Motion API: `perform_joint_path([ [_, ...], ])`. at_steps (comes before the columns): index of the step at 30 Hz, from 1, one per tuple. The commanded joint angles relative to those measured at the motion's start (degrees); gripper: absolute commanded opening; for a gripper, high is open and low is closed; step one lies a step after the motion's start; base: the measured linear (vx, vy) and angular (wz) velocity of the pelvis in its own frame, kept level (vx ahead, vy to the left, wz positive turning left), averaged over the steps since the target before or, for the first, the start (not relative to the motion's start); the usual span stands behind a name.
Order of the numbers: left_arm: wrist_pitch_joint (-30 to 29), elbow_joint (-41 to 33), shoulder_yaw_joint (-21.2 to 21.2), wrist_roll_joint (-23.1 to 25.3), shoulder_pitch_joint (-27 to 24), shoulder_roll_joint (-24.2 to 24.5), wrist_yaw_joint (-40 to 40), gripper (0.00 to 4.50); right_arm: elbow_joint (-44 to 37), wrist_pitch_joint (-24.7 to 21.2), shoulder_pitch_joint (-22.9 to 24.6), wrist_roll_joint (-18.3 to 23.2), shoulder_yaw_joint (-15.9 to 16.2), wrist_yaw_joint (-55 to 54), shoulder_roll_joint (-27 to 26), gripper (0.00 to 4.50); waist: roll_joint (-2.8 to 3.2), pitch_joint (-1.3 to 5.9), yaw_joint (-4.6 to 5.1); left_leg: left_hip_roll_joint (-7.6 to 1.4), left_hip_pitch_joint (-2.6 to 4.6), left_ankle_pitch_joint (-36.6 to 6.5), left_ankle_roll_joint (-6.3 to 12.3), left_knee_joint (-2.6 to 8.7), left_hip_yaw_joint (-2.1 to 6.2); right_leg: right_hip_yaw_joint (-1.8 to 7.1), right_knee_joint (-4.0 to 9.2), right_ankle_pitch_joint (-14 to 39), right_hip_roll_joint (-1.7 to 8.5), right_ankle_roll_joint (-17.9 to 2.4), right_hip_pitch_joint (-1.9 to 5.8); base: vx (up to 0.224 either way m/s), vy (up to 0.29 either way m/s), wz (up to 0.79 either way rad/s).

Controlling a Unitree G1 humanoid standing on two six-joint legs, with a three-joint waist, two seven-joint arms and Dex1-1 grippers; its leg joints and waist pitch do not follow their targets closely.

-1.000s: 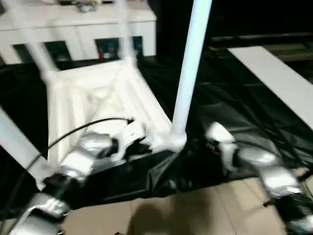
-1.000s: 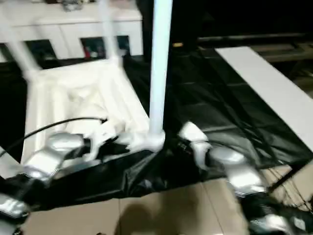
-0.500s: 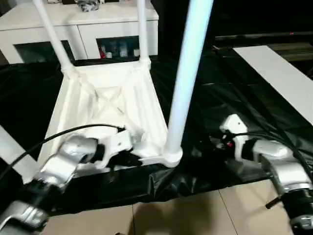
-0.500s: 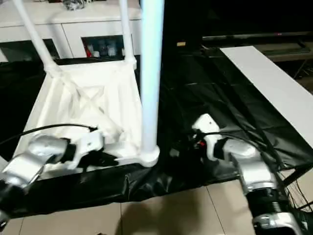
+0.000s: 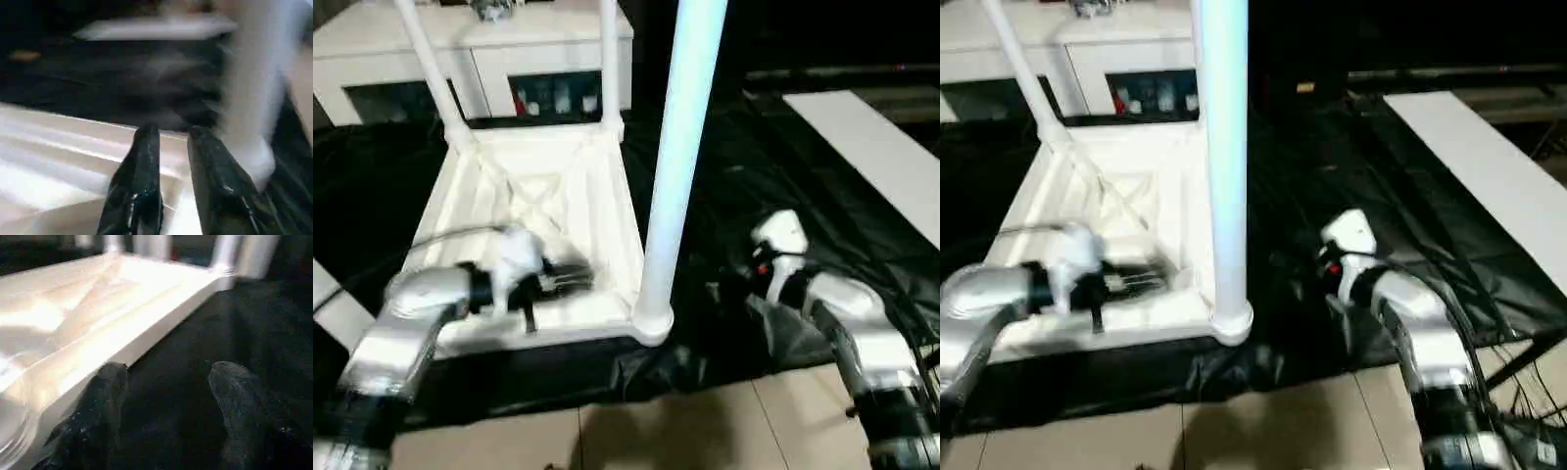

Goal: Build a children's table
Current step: Rotate leg to tighten

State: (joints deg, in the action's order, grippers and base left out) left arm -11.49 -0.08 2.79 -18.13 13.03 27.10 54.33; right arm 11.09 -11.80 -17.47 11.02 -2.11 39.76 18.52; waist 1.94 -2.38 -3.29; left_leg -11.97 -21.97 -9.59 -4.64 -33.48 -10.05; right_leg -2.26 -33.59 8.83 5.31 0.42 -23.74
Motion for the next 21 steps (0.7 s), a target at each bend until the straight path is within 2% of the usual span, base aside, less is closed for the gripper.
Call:
perform_joint_path([
  [1,-4.15,-2.72,5.47,0.53,-1.81,-1.84,-9.55,1.02,-4.23,-1.80,0.82,-0.10,-2.15,-5.47,-1.25,3.00,-0.29,3.35,0.07,-0.49,1.03,-16.58,1.36,4.26,-0.50,0.98,3.13,15.38,1.03,-11.26,2.33,0.000,0.000,0.00],
  [2,-5.08,-4.70,8.09,1.47,-4.02,-4.30,-15.67,1.02,-6.24,-3.78,1.28,-0.17,-3.59,-9.44,-3.03,3.00,-0.82,3.26,0.26,-0.36,0.91,-17.32,1.14,4.24,-0.53,0.98,3.61,18.02,1.03,-9.63,2.29,0.000,0.000,0.00],
  [3,-5.96,-6.43,9.53,2.27,-5.60,-6.19,-19.69,1.02,-7.48,-4.88,1.62,-0.51,-4.41,-12.08,-4.19,3.00,-0.66,3.21,0.39,-0.53,0.78,-17.24,0.69,4.35,-0.37,1.12,3.59,19.16,1.10,-8.62,2.30,0.000,0.000,0.00],
  [4,-8.71,-9.95,10.74,3.91,-7.82,-9.44,-25.30,1.02,-8.98,-5.69,2.12,-1.82,-4.99,-15.61,-5.64,3.00,-1.05,2.96,0.57,-0.56,0.69,-18.07,0.33,4.49,-0.28,0.98,3.88,21.48,1.00,-7.45,2.14,0.000,0.000,0.00],
  [5,-8.71,-9.95,10.74,3.91,-7.82,-9.44,-25.30,1.02,-8.98,-5.69,2.12,-1.82,-4.99,-15.61,-5.64,3.00,-0.87,3.02,0.49,-0.53,0.94,-18.74,0.12,4.38,-0.32,1.02,4.00,22.79,1.01,-6.91,1.90,0.000,0.000,0.00],
  [6,-7.92,-13.31,11.09,5.39,-9.98,-13.64,-30.45,1.02,-10.23,-6.25,3.18,-2.53,-4.94,-18.21,-7.54,3.00,-1.14,2.93,0.54,-0.42,1.11,-20.16,0.07,4.38,-0.33,1.08,4.47,25.18,0.84,-5.75,1.47,0.000,0.000,0.00],
  [7,-7.11,-14.37,11.42,7.08,-10.68,-15.77,-33.73,1.02,-10.56,-6.13,3.79,-2.95,-4.86,-19.62,-8.47,3.00,-0.97,2.92,0.55,-0.45,0.92,-20.17,-0.16,4.45,-0.18,1.08,4.43,25.20,0.87,-5.37,1.64,0.000,0.000,0.00],
  [8,-6.42,-15.06,11.72,7.19,-11.21,-17.69,-36.03,1.02,-10.67,-6.09,4.40,-3.08,-4.85,-20.94,-9.50,3.00,-1.08,2.66,0.61,-0.43,0.77,-21.28,-0.40,4.59,-0.12,0.97,4.94,26.83,0.89,-4.07,1.44,0.000,0.000,0.00],
  [9,-5.92,-15.58,12.00,7.44,-11.67,-19.25,-37.92,1.02,-10.71,-5.95,5.10,-3.31,-4.64,-21.85,-10.25,3.00,-0.96,2.64,0.44,-0.40,1.09,-22.40,-0.61,4.50,-0.11,0.99,5.19,28.17,0.88,-3.49,1.10,0.000,0.000,0.00],
  [10,-5.57,-16.30,11.92,8.47,-12.23,-20.54,-40.31,1.02,-11.18,-5.98,6.07,-3.81,-4.01,-22.87,-10.88,3.00,-1.42,2.70,0.52,-0.19,1.00,-24.27,-0.94,4.50,0.14,0.85,5.42,30.24,0.79,-1.94,1.03,0.000,0.000,0.00],
  [13,-5.32,-17.18,10.22,9.70,-13.71,-21.42,-42.17,1.02,-12.75,-5.46,8.32,-5.20,-1.45,-23.45,-11.45,3.00,-1.62,2.57,0.51,-0.06,0.76,-25.14,-1.14,4.65,0.39,0.74,5.65,31.14,0.63,-0.14,0.95,0.000,0.000,0.00],
  [14,-5.82,-18.00,9.15,10.73,-14.49,-21.76,-43.05,1.02,-13.96,-5.86,9.26,-5.84,-0.18,-23.70,-11.59,3.00,-1.70,2.62,0.54,-0.07,0.08,-22.22,-0.73,4.64,0.36,0.82,5.49,27.44,0.53,-0.59,0.98,0.000,0.000,0.00],
  [15,-5.82,-18.00,9.15,10.73,-14.49,-21.76,-43.05,1.02,-13.96,-5.86,9.26,-5.84,-0.18,-23.70,-11.59,3.00,-1.67,2.75,0.56,-0.07,-0.27,-19.93,-0.38,4.57,0.31,0.85,5.30,24.46,0.41,-1.27,0.98,0.000,0.000,0.00],
  [16,-6.56,-18.59,8.72,11.07,-14.83,-21.94,-43.41,1.02,-14.51,-6.46,9.52,-5.71,0.13,-23.86,-11.83,3.00,-1.51,3.40,0.60,0.16,-1.31,-9.48,2.27,3.76,-0.22,0.66,4.56,10.77,-0.27,-5.34,0.49,0.000,0.000,0.00],
  [17,-7.31,-19.29,8.43,11.51,-15.12,-22.42,-43.93,1.02,-14.98,-7.05,9.69,-5.64,0.18,-24.15,-12.12,3.00,-1.46,3.79,0.66,0.24,-1.71,-5.34,3.88,3.47,-0.32,0.36,4.32,6.05,-0.56,-7.01,0.12,0.000,0.000,0.00],
  [18,-7.40,-19.68,7.91,12.22,-15.49,-22.66,-44.23,1.02,-15.38,-7.19,9.87,-5.58,0.27,-24.22,-12.29,3.00,-1.24,4.97,0.80,1.09,-2.68,4.21,7.90,1.99,-0.58,-0.27,3.43,-5.26,-1.08,-10.04,-0.59,0.000,0.000,0.00],
  [19,-6.68,-20.03,7.00,13.38,-16.08,-22.74,-44.83,1.02,-15.81,-6.54,10.29,-5.78,0.50,-24.23,-12.24,3.00,-1.35,5.52,0.86,1.67,-3.21,10.24,10.65,0.88,-0.80,-0.57,3.30,-11.89,-1.35,-11.29,-1.12,-0.070,-0.017,-0.01],
  [20,-6.04,-20.06,6.52,13.51,-16.55,-22.67,-44.99,1.02,-15.85,-5.73,10.67,-5.87,0.66,-24.01,-11.91,3.00,-1.48,6.34,0.85,2.57,-4.15,17.42,15.76,-0.47,-0.89,-1.17,3.32,-20.41,-1.61,-13.33,-1.87,-0.070,-0.017,-0.01],
  [21,-5.99,-20.06,6.49,13.49,-16.60,-22.66,-45.00,1.02,-15.84,-5.65,10.71,-5.87,0.67,-23.98,-11.87,3.00,-1.28,6.54,0.67,2.59,-4.47,18.17,17.42,-0.56,-0.72,-1.56,3.54,-20.82,-1.60,-14.15,-2.30,-0.111,-0.014,0.01],
])
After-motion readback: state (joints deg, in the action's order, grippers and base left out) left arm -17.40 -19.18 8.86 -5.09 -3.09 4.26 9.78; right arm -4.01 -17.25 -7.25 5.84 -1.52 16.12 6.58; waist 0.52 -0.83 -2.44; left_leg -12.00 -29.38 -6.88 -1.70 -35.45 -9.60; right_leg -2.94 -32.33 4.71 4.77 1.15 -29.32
